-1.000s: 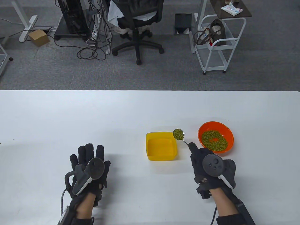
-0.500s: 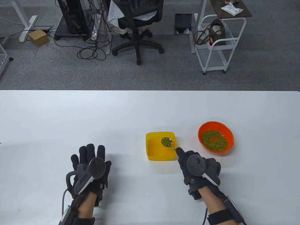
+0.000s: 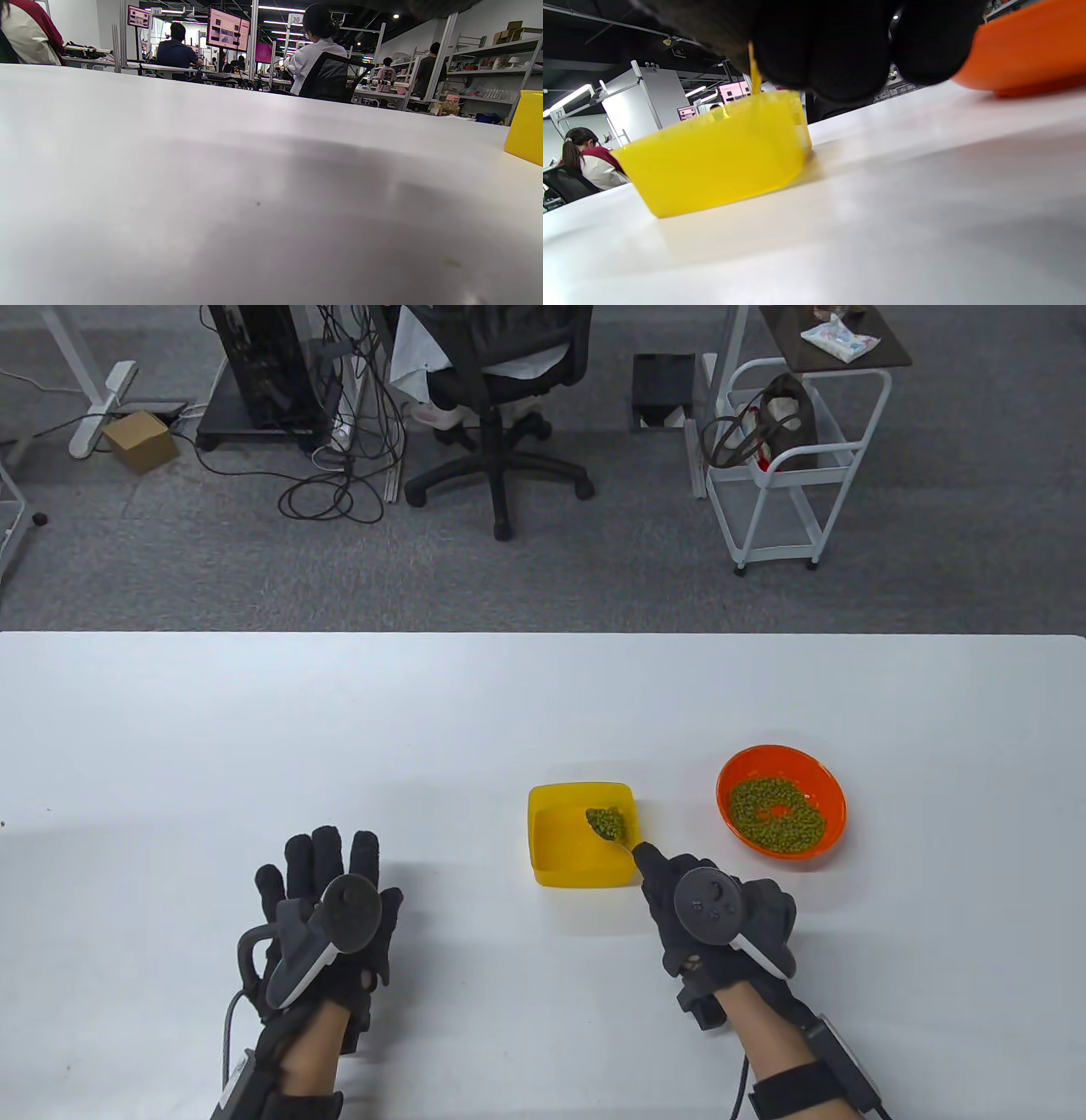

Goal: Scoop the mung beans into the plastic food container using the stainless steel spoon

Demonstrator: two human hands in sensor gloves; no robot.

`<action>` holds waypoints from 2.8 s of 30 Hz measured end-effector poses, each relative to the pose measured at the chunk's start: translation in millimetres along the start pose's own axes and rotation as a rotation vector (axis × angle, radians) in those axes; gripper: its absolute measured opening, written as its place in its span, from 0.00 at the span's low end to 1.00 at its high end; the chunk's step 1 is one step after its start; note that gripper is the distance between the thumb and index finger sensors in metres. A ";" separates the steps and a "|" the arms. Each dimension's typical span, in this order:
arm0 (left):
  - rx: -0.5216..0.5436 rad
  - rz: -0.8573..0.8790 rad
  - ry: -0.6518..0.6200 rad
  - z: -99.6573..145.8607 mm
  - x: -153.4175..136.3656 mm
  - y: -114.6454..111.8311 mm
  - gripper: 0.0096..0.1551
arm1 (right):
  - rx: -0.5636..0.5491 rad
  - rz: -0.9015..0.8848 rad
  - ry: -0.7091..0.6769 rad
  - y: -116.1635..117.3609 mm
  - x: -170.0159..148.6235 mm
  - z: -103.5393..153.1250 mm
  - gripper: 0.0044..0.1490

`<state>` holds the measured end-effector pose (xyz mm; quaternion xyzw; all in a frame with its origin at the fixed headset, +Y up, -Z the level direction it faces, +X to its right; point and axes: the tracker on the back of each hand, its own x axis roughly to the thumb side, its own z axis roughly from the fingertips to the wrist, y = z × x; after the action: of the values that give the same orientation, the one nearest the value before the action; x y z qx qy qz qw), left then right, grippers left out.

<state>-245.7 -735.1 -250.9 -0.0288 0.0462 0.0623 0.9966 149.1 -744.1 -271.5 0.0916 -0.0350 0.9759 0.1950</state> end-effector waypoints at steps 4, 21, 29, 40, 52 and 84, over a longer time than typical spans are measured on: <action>-0.002 -0.001 0.001 -0.2 -0.2 -0.2 0.43 | -0.001 -0.022 0.007 -1.4 -2.2 -0.1 0.29; -0.001 0.002 -0.003 -0.4 -1.5 0.1 0.43 | -0.222 -0.091 0.130 -56.9 -36.0 12.4 0.30; -0.006 0.001 -0.010 -0.2 -0.4 -1.0 0.43 | -0.163 -0.323 0.417 -57.1 -114.0 25.0 0.29; -0.010 -0.002 -0.005 0.1 -1.4 -1.2 0.43 | -0.090 -0.526 0.463 -37.8 -126.4 19.1 0.30; -0.013 -0.002 -0.003 -0.2 -1.9 -1.7 0.43 | 0.006 -0.375 0.534 -32.9 -121.8 18.0 0.29; -0.011 -0.010 -0.002 -0.7 -1.8 -1.6 0.44 | -0.150 0.191 0.556 -46.2 -110.9 18.7 0.29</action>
<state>-247.4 -737.0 -251.3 -0.0347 0.0450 0.0578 0.9967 270.6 -745.0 -273.0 -0.1976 -0.0607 0.9721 0.1106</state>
